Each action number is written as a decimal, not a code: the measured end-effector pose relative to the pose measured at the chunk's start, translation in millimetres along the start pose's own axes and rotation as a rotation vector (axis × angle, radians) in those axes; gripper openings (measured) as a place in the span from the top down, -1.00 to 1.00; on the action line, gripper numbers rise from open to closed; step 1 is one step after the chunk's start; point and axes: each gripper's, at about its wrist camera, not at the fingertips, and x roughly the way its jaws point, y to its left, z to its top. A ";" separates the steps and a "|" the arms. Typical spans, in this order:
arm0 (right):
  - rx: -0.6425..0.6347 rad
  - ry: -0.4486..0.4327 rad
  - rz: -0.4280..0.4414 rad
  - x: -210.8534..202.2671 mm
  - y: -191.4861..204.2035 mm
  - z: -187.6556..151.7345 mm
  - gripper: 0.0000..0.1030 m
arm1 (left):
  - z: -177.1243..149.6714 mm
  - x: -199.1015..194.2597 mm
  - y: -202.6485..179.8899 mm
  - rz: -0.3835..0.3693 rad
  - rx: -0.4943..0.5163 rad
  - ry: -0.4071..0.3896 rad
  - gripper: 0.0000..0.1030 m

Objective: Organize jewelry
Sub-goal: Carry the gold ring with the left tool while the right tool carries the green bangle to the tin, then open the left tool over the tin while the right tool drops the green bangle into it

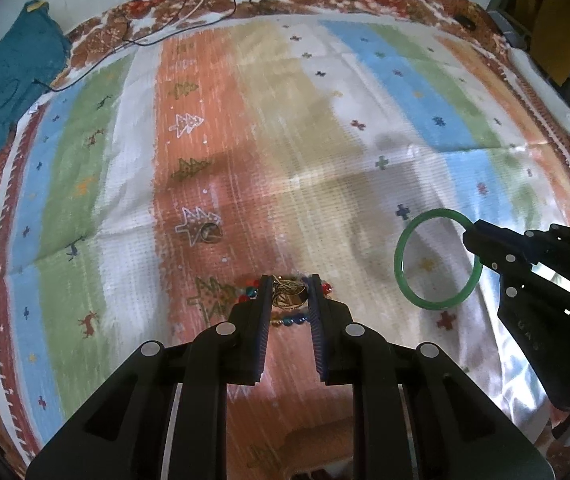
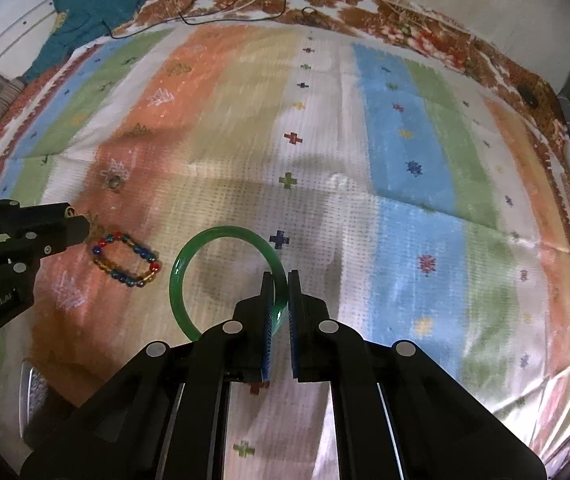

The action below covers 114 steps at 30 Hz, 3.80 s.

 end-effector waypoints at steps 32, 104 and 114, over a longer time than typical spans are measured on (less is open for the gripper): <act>-0.030 -0.131 0.033 -75.2 17.3 -48.9 0.85 | -58.7 -80.8 -12.2 -0.036 -0.007 -0.128 0.66; -0.054 -0.076 0.091 -76.6 37.5 -62.6 -0.29 | -82.6 -91.6 19.6 0.062 -0.182 -0.153 -0.13; -0.051 -0.052 0.106 -57.6 41.7 -44.3 -0.35 | -58.3 -74.7 31.6 0.093 -0.202 -0.141 -0.20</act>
